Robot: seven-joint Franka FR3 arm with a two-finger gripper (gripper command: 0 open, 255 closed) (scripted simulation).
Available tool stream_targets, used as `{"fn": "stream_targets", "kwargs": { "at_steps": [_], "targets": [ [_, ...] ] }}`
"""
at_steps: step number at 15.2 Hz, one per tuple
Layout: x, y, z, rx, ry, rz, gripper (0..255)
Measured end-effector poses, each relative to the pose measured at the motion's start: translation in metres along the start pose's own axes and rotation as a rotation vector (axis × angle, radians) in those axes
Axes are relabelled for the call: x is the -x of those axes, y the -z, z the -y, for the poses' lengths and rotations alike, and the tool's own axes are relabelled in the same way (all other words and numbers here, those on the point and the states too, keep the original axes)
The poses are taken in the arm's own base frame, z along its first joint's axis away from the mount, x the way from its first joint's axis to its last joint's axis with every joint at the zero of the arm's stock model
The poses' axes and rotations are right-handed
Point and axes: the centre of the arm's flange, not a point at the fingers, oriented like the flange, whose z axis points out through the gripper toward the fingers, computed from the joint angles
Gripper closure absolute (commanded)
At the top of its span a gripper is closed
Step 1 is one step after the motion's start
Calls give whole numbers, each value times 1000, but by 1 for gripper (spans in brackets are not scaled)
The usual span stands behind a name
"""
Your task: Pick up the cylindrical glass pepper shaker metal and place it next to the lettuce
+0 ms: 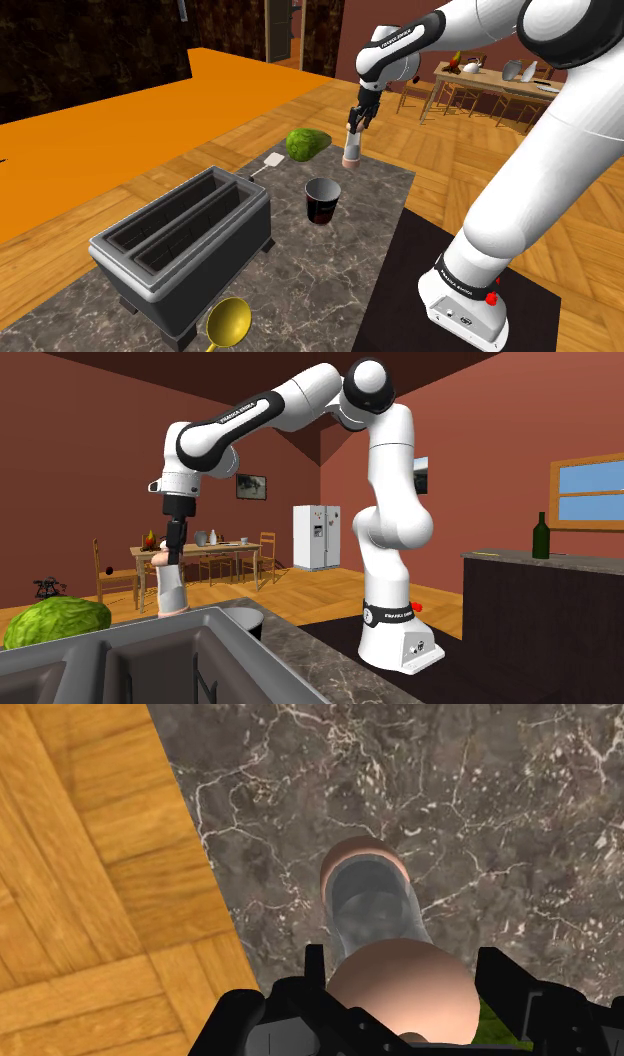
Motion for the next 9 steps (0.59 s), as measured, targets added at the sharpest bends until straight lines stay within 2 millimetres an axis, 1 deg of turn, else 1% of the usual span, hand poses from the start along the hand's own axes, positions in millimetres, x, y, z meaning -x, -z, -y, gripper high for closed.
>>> {"fn": "stream_targets", "kwargs": {
  "at_steps": [1, 7, 8, 9],
  "targets": [
    [0, 0, 0, 0, 0, 0, 0],
    [0, 0, 0, 0, 0, 0, 0],
    [0, 5, 0, 0, 0, 0, 0],
    [-1, 15, 0, 0, 0, -1, 0]
  ]
}}
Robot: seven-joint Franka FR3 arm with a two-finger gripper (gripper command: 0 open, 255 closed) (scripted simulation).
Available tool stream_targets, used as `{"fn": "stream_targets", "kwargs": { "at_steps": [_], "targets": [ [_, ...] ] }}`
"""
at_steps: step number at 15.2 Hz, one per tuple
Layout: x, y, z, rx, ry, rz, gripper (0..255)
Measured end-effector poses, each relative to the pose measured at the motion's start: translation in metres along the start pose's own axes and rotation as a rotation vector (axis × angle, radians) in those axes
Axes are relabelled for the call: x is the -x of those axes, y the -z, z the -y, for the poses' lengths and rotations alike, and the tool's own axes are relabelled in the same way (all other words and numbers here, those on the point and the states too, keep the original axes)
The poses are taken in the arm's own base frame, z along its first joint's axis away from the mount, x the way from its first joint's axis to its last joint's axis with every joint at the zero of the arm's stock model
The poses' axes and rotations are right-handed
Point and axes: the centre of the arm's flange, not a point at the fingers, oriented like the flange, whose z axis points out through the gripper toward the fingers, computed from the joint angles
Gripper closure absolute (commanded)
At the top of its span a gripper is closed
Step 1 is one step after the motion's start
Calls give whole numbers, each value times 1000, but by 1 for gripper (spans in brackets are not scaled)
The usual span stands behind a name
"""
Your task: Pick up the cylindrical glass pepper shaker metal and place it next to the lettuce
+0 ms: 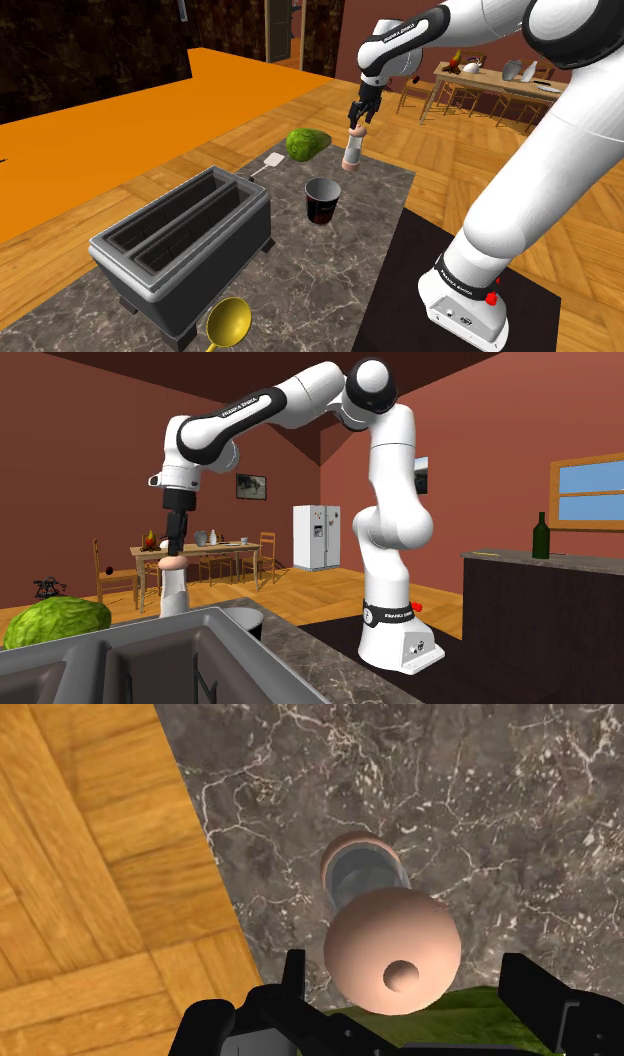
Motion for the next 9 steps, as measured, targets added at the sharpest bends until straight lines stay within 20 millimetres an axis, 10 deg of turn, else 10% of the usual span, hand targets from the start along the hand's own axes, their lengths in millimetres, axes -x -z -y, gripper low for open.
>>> {"fn": "stream_targets", "kwargs": {
  "at_steps": [9],
  "targets": [
    [1, 35, 0, 0, 0, 1, 0]
  ]
}}
